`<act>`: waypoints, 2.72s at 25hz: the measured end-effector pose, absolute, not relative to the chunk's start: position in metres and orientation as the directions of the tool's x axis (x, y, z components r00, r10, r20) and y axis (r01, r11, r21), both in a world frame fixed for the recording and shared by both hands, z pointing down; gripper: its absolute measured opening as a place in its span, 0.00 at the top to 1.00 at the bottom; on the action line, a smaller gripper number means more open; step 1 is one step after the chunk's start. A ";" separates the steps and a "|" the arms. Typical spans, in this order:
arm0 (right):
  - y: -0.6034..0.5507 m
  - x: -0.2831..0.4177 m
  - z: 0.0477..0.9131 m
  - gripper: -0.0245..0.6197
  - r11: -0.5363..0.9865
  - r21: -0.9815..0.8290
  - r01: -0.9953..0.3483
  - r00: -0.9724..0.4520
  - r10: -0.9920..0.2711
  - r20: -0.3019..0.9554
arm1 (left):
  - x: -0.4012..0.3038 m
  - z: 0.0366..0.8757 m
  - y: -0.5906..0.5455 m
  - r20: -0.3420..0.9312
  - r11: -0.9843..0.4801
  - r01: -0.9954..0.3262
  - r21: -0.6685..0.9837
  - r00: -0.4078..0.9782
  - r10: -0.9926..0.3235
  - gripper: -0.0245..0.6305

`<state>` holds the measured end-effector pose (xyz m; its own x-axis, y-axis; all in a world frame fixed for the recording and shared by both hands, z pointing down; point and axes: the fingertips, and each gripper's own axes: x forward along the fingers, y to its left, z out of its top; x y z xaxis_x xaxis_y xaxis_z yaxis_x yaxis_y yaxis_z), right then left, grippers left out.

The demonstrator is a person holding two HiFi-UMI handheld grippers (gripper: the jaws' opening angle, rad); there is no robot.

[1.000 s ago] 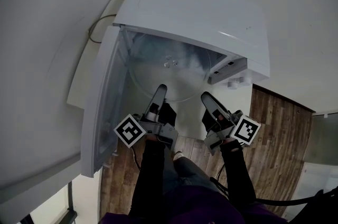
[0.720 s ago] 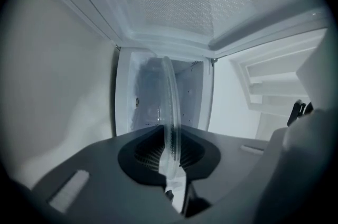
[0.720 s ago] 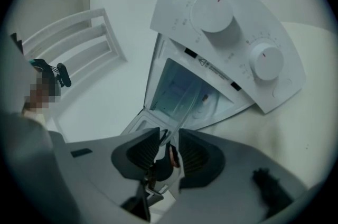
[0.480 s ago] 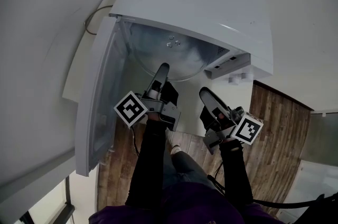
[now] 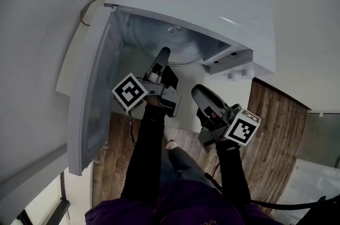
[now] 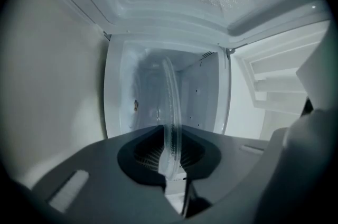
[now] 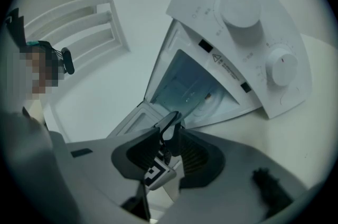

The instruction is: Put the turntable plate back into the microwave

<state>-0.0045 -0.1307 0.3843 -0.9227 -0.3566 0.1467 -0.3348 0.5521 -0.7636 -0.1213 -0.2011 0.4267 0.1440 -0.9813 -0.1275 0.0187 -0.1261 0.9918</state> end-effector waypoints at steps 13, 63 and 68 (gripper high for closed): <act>-0.126 -0.024 0.381 0.78 0.567 -0.754 -0.332 -0.929 -0.334 0.158 | -0.120 0.428 -0.222 -0.113 -0.111 0.023 0.994 0.173 -0.978 0.89; -0.129 -0.029 0.390 0.78 0.554 -0.750 -0.362 -0.922 -0.332 0.199 | -0.124 0.456 -0.263 0.014 0.026 0.064 0.998 0.188 -0.982 0.88; -0.129 -0.032 0.390 0.78 0.554 -0.753 -0.356 -0.924 -0.329 0.195 | -0.124 0.458 -0.264 0.032 0.045 0.069 0.997 0.182 -0.983 0.89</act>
<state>-0.0321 -0.1294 0.3903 -0.9239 -0.3289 0.1954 -0.3562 0.5535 -0.7528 -0.1238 -0.2643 0.4578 0.1824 -0.9827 0.0321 0.0687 0.0453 0.9966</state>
